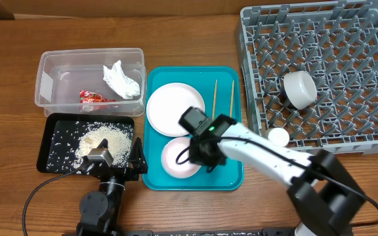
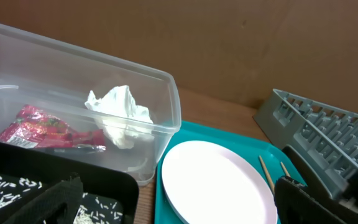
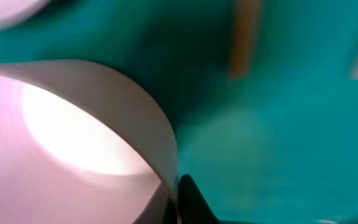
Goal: Sort waste into correct bins and load items into the dishwasher
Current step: 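Grasp the pink bowl rim with the right gripper, then place the pink bowl into the dish rack beside the white bowl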
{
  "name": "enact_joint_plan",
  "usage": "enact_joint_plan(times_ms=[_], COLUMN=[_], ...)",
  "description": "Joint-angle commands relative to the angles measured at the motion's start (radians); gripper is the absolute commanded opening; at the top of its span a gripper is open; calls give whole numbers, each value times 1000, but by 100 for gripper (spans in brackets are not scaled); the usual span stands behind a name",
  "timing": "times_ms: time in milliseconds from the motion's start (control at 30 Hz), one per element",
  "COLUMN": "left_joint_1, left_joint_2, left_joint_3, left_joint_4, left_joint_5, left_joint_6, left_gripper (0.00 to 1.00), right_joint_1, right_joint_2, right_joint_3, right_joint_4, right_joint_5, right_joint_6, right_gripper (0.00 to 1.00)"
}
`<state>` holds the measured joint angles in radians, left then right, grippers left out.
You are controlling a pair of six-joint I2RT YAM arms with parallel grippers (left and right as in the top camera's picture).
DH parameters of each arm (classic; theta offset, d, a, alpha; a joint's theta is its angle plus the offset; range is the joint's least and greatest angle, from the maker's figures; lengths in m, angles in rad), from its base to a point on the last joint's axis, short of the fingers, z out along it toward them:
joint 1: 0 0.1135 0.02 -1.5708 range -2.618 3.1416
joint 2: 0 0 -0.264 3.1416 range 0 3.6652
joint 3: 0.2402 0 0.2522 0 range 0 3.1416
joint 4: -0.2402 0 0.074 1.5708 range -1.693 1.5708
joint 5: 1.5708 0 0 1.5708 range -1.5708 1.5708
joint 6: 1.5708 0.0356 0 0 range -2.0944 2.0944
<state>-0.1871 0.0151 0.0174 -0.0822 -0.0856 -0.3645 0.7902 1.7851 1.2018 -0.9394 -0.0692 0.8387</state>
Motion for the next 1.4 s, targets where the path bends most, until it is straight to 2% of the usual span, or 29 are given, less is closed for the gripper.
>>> enact_joint_plan(times_ms=[0, 200, 300, 367, 633, 800, 833, 967, 1367], left_joint_1=[10, 10, 10, 10, 10, 10, 10, 10, 10], left_joint_2=[-11, -11, -11, -11, -11, -11, -11, -11, -11], left_joint_3=[-8, -8, -8, -8, -8, -8, -8, -8, -8], left_joint_4=[5, 5, 5, 5, 5, 5, 5, 5, 5], left_joint_5=[8, 8, 8, 8, 8, 8, 8, 8, 8], left_joint_6=[-6, -6, -6, -6, -6, -6, -6, -6, -6], left_gripper=[100, 100, 100, 100, 100, 100, 100, 100, 100], right_joint_1=[-69, -164, -246, -306, -603, -712, -747, -786, -743], right_joint_2=[-178, -359, -377, -369, -268, -159, -112, -34, 35], right_joint_3=[95, 118, 118, 115, 113, 113, 113, 113, 107], right_joint_4=[-29, -3, -2, -2, 35, 133, 190, 242, 144], right_joint_5=[339, 1017, 1266, 1338, 1354, 1340, 1340, 1340, 1165], right_joint_6=[-83, -166, -167, -167, -227, -356, -446, -553, -551], right_gripper=[4, 4, 4, 4, 4, 4, 4, 4, 5])
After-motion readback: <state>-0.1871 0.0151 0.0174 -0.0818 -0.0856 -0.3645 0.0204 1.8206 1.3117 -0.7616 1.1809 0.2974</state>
